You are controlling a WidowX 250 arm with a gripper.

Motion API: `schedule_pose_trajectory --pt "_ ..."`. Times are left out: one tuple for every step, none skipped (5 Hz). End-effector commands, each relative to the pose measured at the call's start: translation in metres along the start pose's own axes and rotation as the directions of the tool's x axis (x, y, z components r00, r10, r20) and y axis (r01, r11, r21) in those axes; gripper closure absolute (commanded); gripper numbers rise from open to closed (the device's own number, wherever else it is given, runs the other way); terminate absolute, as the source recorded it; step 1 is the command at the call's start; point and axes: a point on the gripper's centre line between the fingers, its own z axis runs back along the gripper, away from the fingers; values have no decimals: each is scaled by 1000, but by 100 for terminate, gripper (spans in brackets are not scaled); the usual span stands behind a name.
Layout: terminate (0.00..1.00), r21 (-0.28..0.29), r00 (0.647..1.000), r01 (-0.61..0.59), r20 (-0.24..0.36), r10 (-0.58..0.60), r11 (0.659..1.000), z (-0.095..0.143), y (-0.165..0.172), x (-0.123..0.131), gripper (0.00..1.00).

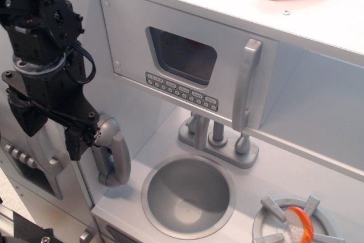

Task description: Open microwave

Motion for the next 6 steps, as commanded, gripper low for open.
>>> schedule_pose_trajectory --pt "0 0 1000 0 0 0 1000 0 0 0 0" --pt "0 -20 1000 -24 10 24 1000 6 -42 6 0" --pt "0 -79 1000 -19 7 20 997 21 -79 17 0" --pt "0 -127 1000 0 2 0 992 36 -99 27 0" --pt "0 -191 998 -3 58 14 982 56 -114 47 0" --pt "0 -207 991 -22 125 48 978 70 -123 65 0"
